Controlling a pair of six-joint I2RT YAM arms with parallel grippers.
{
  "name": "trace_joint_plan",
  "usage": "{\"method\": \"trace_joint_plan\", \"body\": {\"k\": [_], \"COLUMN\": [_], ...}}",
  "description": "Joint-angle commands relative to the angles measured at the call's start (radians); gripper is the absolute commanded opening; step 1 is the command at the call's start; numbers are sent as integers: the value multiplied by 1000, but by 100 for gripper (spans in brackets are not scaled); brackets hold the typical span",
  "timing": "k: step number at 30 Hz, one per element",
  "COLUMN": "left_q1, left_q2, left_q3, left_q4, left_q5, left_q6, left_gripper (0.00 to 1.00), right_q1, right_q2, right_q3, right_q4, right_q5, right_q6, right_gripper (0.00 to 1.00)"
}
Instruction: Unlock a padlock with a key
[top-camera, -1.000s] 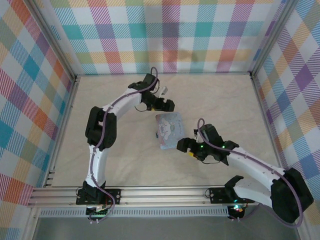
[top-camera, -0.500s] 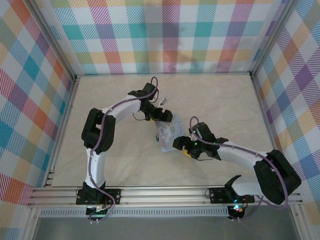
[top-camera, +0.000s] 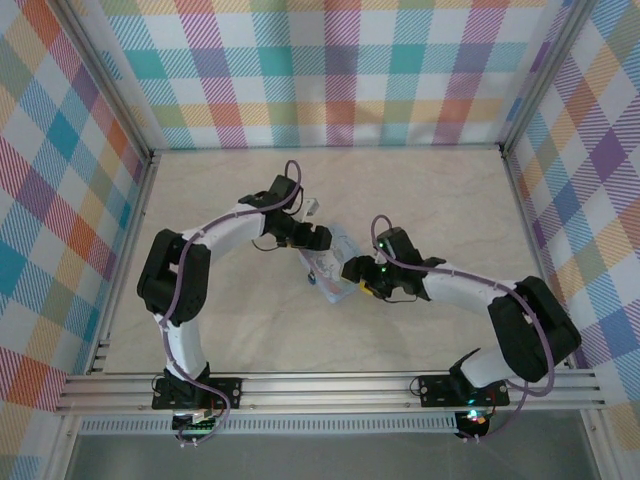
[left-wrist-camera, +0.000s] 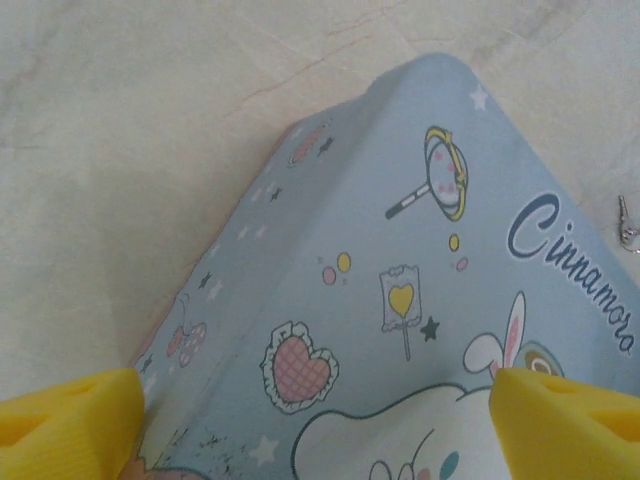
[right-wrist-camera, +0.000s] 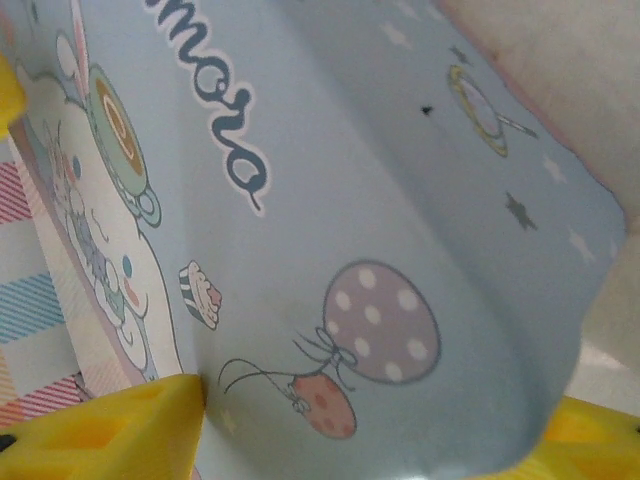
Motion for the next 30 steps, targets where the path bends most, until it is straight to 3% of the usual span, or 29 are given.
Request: {"method": "trace_joint_plan", "body": {"k": [1, 16, 23, 30], "left_q1": [-15, -15, -23, -29], "left_q2": [-57, -130, -115, -73], "left_q3": [-56, -238, -240, -174], "left_q4": [15, 214, 325, 330], "left_q5": [67, 105, 107, 63], "left_q6": [-50, -220, -299, -317], "left_gripper": [85, 77, 76, 76], "right_q1": [-40, -137, -171, -202], "right_q2": [53, 235, 286, 334], "right_q3": [82, 296, 367, 452], "right_q4": [6, -84, -120, -168], "right_q5": [47, 4, 2, -1], "right_q6": [-54, -184, -229, -269], "right_gripper": [63, 60, 60, 60]}}
